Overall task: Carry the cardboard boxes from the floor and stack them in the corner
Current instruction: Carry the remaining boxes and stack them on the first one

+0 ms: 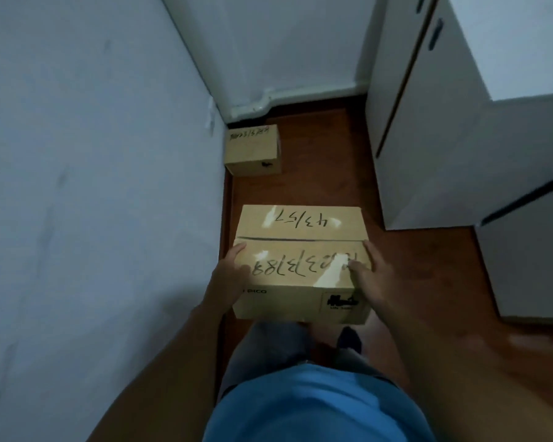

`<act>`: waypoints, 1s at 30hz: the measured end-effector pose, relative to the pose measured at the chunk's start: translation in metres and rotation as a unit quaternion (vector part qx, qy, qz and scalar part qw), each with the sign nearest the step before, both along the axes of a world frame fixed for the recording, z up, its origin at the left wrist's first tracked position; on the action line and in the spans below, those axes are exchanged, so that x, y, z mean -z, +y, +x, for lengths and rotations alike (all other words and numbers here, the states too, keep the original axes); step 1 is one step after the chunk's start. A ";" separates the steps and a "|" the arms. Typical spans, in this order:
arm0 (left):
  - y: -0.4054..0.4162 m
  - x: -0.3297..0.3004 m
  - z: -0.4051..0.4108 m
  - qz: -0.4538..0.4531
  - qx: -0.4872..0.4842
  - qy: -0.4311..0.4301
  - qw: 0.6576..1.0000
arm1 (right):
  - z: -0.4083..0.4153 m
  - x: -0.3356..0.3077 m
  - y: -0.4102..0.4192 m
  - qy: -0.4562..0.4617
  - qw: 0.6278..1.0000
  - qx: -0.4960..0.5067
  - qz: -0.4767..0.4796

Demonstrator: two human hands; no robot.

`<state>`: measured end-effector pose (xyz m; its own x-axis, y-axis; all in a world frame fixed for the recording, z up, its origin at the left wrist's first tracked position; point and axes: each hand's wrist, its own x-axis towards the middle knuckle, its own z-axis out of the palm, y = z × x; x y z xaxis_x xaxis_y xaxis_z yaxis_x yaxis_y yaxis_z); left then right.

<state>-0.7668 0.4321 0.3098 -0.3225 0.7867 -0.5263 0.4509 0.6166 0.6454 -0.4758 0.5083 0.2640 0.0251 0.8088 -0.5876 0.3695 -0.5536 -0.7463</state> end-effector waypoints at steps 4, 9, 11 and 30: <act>0.065 0.021 -0.041 0.009 -0.035 -0.026 0.999 | -0.043 0.010 0.085 -0.013 0.999 -0.035 -0.011; 0.177 0.029 -0.102 0.010 -0.108 -0.120 0.987 | -0.101 0.011 0.186 0.023 0.999 0.012 -0.033; 0.222 0.018 -0.133 0.032 -0.132 -0.148 0.980 | -0.128 0.007 0.227 0.040 0.998 0.031 -0.040; 0.520 0.049 -0.335 -0.025 -0.031 -0.075 0.996 | -0.324 0.036 0.520 0.022 0.998 -0.001 -0.066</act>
